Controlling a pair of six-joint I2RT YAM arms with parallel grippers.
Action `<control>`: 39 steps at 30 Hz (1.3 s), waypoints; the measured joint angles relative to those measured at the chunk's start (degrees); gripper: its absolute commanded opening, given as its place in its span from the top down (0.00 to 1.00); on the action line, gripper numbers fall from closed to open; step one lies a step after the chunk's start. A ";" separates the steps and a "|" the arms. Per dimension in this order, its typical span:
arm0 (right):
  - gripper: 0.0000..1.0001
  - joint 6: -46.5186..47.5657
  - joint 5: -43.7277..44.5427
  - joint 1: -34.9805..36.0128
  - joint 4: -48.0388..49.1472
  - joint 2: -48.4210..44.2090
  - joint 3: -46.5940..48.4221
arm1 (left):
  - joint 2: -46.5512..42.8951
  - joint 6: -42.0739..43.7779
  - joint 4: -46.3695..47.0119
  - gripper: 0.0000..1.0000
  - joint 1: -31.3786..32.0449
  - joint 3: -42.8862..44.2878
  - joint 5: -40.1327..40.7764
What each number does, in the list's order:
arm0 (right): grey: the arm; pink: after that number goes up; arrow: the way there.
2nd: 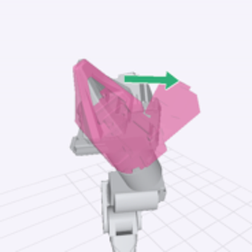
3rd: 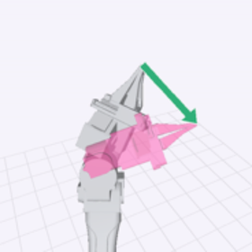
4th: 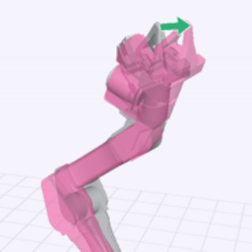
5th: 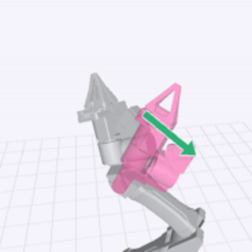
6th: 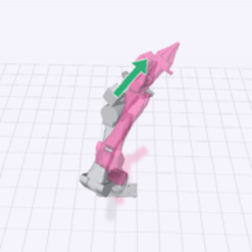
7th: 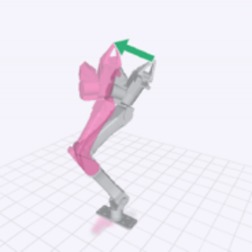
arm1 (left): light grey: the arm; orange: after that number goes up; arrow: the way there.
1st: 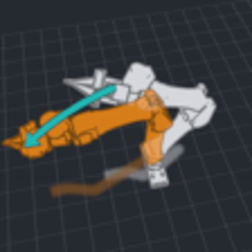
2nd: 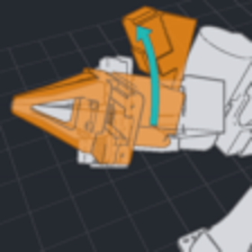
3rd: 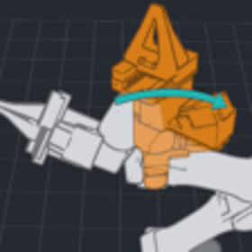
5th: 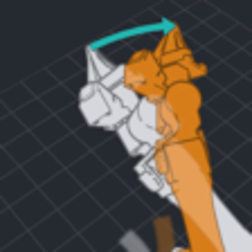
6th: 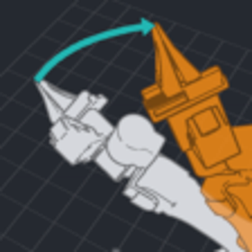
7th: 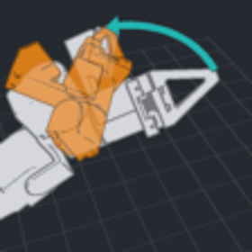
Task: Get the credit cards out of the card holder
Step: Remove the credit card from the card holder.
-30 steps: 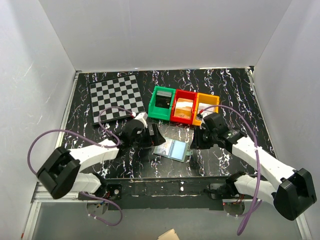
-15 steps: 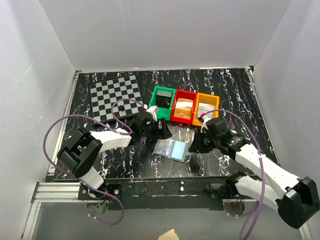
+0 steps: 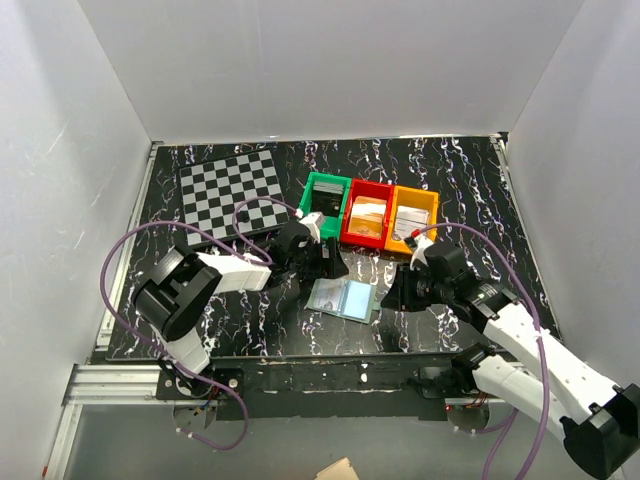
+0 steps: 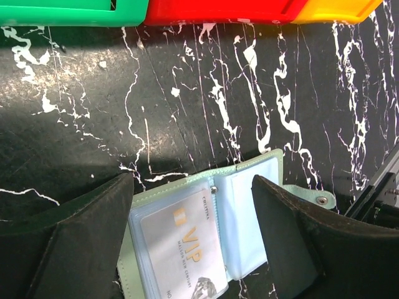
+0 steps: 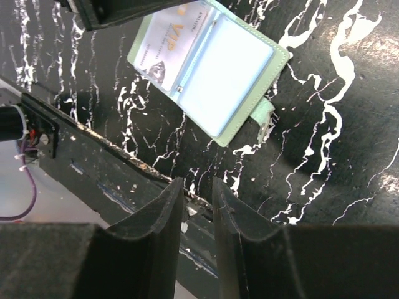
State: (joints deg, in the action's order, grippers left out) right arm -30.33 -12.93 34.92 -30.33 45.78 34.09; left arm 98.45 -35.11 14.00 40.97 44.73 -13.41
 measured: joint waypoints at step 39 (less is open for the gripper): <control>0.45 1.25 6.16 -4.35 4.87 19.52 3.39 | -31.91 -14.40 -4.68 0.12 10.23 -23.67 1.01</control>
State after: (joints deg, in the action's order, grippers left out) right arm -29.08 -6.76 30.57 -25.45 65.30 37.47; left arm 66.54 -49.52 9.32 51.20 21.06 -12.40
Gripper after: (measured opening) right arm 0.586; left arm 0.880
